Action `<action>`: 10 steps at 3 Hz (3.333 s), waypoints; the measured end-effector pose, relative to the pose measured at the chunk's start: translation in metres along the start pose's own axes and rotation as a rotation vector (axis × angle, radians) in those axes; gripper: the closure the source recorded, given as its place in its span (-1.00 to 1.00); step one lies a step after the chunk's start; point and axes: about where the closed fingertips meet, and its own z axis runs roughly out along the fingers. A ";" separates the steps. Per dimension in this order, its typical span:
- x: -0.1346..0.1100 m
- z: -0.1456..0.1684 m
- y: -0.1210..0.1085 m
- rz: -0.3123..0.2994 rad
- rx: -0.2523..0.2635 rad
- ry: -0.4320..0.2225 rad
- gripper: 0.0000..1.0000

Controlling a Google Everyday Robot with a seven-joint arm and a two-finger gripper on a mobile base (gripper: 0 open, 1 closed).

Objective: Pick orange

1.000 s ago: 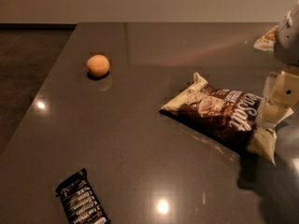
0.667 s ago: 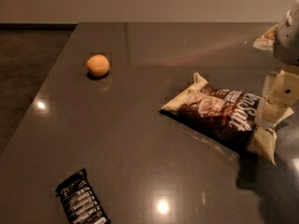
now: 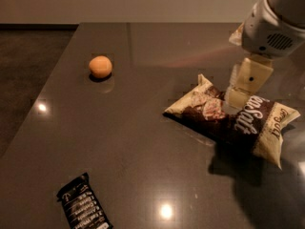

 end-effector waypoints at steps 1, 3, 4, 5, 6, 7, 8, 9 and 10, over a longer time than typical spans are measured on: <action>-0.034 0.022 -0.016 0.042 -0.005 -0.041 -1.00; -0.090 0.064 -0.037 0.096 -0.018 -0.132 -1.00; -0.126 0.089 -0.050 0.118 -0.021 -0.180 -1.00; -0.168 0.128 -0.062 0.160 -0.056 -0.231 -1.00; -0.190 0.148 -0.066 0.184 -0.074 -0.256 -1.00; -0.218 0.167 -0.069 0.204 -0.095 -0.287 -1.00; -0.244 0.184 -0.067 0.212 -0.106 -0.296 -1.00; -0.273 0.202 -0.071 0.211 -0.096 -0.295 -1.00; -0.290 0.217 -0.076 0.213 -0.088 -0.285 -1.00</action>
Offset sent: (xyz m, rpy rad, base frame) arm 0.0743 0.0823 -0.0236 0.1650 0.0066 -0.0656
